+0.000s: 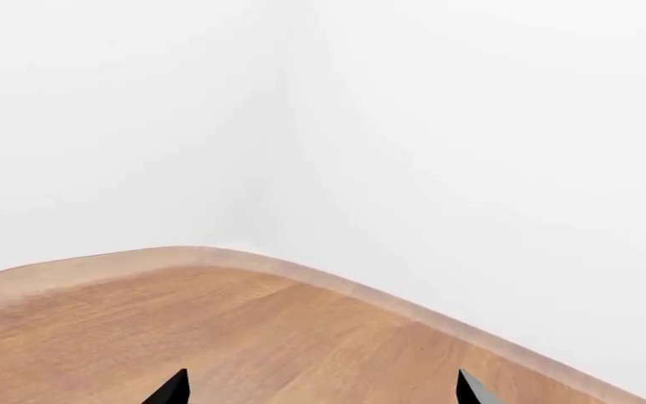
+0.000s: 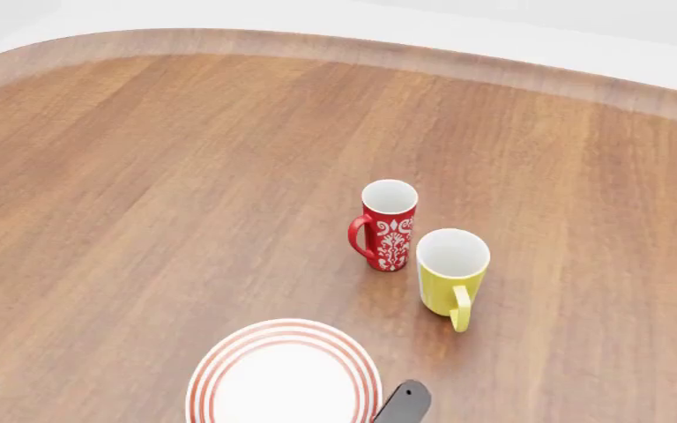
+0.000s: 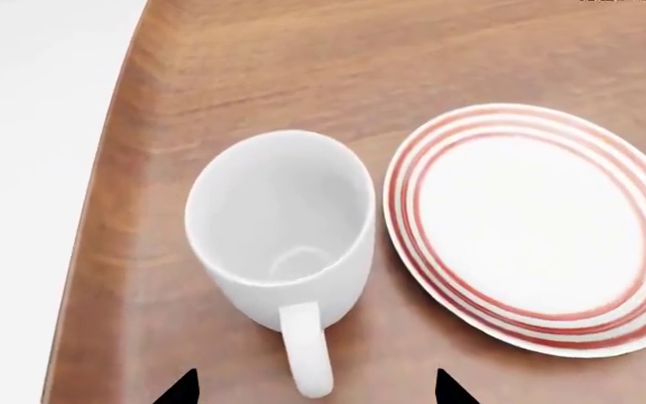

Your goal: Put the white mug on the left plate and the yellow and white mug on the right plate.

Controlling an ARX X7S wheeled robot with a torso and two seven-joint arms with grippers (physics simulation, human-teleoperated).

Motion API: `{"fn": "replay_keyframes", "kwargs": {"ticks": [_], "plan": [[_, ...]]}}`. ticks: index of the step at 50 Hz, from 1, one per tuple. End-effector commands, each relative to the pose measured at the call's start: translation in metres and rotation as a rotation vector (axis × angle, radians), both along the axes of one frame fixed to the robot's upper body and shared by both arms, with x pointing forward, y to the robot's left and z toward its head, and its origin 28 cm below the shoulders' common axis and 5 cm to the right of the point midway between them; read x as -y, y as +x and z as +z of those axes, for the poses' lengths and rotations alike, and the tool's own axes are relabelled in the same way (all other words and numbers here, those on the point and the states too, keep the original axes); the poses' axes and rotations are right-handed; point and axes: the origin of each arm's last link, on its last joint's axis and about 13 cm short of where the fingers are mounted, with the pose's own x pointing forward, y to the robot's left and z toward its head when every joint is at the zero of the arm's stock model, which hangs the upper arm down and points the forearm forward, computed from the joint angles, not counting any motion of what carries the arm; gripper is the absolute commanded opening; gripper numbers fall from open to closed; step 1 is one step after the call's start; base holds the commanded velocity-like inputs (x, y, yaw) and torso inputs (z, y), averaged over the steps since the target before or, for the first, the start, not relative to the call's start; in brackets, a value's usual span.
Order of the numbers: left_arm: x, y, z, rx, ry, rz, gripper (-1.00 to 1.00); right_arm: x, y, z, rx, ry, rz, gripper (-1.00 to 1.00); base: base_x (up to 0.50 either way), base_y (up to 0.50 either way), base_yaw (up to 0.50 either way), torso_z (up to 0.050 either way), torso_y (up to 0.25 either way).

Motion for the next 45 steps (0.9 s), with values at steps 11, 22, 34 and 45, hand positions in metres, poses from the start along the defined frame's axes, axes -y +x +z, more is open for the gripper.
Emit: {"fn": "replay_keyframes", "kwargs": {"ticks": [11,22,34,45], "plan": [[0.000,-0.002,0.000,0.002,-0.004,0.002,1.00,-0.009,0.014,0.002,0.014,-0.031,0.065,1.00,0.00,0.00,0.00,0.000,0.000],[0.001,-0.002,0.002,0.001,-0.007,0.000,1.00,-0.009,0.014,-0.004,-0.014,-0.066,0.086,1.00,0.00,0.00,0.00,0.000,0.000],[0.000,-0.003,0.002,0.000,-0.014,-0.004,1.00,-0.010,0.026,-0.013,-0.038,-0.074,0.072,1.00,0.00,0.00,0.00,0.000,0.000],[0.000,-0.005,0.003,0.004,-0.018,-0.002,1.00,-0.017,0.033,-0.020,-0.050,-0.070,0.087,1.00,0.00,0.00,0.00,0.000,0.000]]}}
